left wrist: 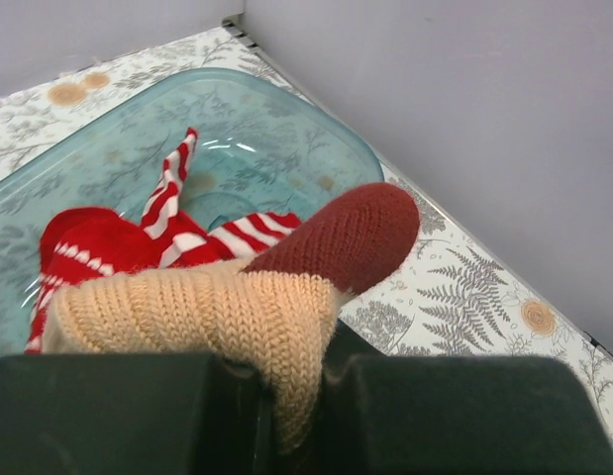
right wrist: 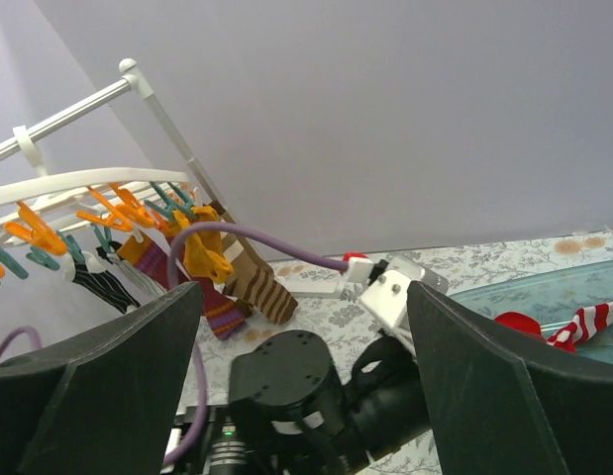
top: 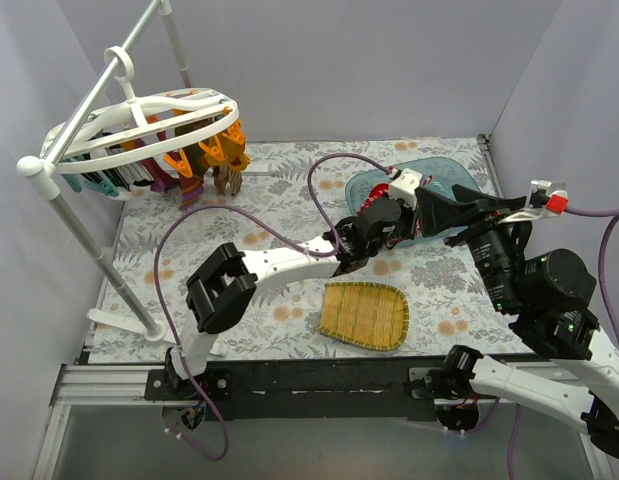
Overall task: Remove the socks clipped to the hanger
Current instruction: Place the sock in the bin.
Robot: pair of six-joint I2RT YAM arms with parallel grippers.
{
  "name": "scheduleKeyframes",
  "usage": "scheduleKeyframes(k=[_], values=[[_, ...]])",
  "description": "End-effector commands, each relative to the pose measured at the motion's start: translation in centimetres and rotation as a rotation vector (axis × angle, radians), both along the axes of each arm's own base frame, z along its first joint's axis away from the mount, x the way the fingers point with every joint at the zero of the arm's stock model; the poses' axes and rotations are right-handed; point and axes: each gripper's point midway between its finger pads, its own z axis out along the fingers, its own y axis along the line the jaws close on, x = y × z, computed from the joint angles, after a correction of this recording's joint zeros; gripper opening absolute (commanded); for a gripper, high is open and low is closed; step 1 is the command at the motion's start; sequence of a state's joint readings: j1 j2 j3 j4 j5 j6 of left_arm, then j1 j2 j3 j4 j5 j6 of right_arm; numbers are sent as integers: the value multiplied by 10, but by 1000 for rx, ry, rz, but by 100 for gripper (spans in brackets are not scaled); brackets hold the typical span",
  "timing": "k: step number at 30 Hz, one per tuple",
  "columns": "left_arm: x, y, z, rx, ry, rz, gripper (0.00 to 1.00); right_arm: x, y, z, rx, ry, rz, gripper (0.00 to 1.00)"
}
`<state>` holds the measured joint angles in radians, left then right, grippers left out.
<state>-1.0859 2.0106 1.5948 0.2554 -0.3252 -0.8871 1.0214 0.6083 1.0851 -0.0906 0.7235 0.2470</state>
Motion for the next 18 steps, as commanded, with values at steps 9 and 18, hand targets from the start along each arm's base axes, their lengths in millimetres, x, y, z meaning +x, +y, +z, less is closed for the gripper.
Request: scheduleKeyframes(k=[9, 18], values=[[76, -74, 25, -203, -133, -175, 4, -9, -29, 34, 76, -42, -48, 93], [108, -75, -92, -150, 67, -150, 23, -7, -26, 19, 35, -13, -53, 93]])
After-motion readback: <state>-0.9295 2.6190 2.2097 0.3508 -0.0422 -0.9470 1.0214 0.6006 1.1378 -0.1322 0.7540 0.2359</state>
